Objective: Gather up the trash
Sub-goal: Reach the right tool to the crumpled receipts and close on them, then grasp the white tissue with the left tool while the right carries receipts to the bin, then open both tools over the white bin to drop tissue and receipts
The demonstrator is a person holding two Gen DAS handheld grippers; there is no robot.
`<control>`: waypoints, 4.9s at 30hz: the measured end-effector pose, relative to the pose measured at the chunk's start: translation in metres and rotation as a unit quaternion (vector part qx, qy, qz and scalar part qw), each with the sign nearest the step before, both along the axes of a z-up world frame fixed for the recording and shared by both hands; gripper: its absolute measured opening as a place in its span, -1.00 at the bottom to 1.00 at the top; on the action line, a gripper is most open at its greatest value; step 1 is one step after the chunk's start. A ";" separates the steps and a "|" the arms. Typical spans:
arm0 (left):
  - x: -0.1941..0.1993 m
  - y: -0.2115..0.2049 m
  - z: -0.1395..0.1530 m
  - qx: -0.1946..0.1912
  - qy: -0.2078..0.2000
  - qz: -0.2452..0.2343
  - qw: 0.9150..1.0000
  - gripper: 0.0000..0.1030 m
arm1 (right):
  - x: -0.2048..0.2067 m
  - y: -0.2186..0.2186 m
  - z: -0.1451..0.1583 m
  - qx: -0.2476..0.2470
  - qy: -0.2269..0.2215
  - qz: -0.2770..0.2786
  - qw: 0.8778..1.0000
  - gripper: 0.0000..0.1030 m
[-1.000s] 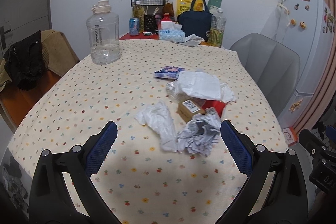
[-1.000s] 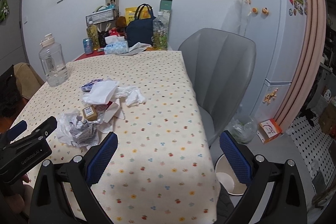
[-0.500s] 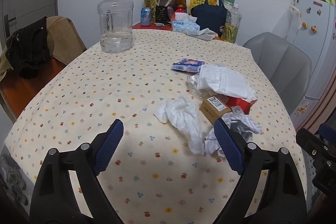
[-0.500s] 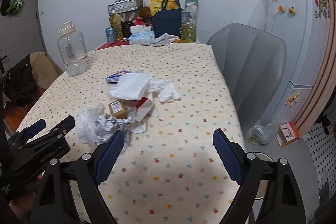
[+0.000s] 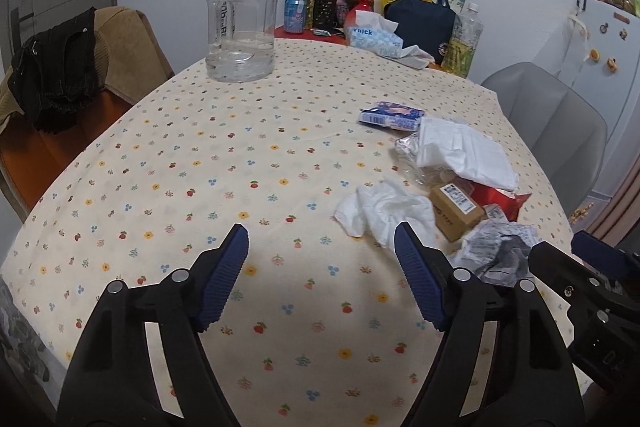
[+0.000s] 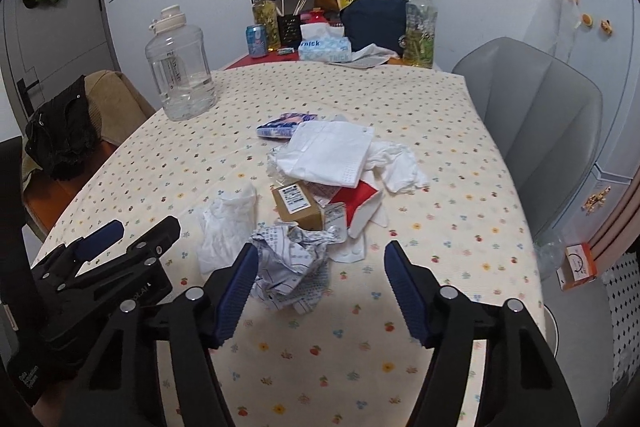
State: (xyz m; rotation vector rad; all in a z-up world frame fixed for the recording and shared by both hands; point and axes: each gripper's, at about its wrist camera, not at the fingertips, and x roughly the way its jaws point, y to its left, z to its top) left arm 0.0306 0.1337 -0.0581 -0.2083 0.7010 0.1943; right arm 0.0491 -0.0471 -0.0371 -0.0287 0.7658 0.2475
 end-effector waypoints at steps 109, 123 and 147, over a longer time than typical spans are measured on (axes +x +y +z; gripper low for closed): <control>0.098 -0.475 -0.019 0.100 0.064 -0.388 0.914 -0.92 | -0.019 -0.441 -0.069 0.056 0.035 -0.383 0.922 -0.95; 0.107 -0.505 -0.042 0.115 0.092 -0.405 0.902 -0.92 | -0.017 -0.483 -0.114 0.082 0.069 -0.416 0.903 0.01; 0.078 -0.540 -0.023 0.110 0.056 -0.438 0.890 0.81 | -0.086 -0.517 -0.088 0.055 0.045 -0.489 0.869 0.57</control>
